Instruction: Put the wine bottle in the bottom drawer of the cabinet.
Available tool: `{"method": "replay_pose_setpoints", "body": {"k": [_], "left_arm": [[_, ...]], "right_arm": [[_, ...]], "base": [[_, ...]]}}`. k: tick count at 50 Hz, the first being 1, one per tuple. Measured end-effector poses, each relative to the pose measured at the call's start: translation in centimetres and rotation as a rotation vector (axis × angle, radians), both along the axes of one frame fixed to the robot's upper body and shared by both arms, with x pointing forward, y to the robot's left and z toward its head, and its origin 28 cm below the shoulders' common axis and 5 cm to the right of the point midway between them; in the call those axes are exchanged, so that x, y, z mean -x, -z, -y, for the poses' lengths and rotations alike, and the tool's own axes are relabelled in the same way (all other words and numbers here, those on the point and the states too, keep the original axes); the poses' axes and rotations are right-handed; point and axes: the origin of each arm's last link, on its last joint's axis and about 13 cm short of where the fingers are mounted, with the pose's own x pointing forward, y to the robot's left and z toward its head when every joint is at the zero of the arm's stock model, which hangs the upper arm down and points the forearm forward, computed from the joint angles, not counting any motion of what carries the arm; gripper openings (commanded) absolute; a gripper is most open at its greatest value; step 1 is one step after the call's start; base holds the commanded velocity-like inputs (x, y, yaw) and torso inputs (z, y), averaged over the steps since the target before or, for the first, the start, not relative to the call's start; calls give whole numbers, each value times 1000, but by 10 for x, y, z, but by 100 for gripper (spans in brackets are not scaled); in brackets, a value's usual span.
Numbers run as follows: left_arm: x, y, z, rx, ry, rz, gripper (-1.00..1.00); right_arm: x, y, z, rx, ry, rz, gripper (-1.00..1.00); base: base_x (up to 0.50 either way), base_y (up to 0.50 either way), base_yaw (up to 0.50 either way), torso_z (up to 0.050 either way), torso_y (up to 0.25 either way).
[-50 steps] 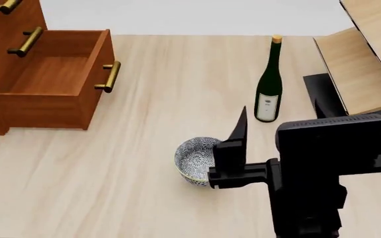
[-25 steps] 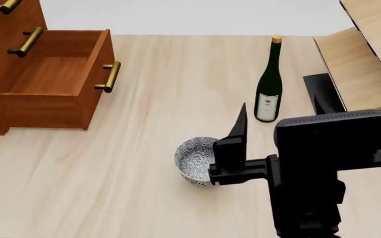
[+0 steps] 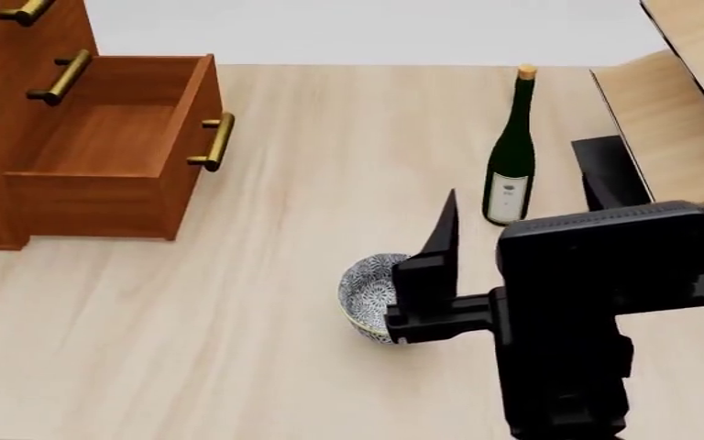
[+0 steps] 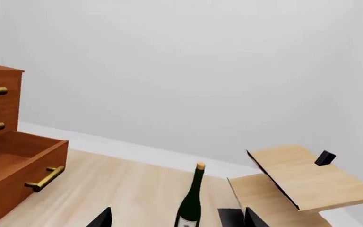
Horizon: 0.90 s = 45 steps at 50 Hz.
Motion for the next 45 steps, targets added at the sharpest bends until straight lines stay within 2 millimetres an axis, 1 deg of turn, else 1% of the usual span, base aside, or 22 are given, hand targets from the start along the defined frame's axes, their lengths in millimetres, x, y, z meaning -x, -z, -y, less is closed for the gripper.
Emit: {"method": "replay_pose_setpoints", "body": {"k": [30, 45], "left_arm": [[-2, 3, 2, -3, 16, -40, 100], [-3, 4, 3, -11, 22, -49, 100]], "right_arm": [[5, -3, -1, 15, -4, 9, 100], [8, -5, -1, 0, -12, 11, 100]], "base": [[4, 297, 0, 0, 0], [119, 166, 0, 0, 0]]}}
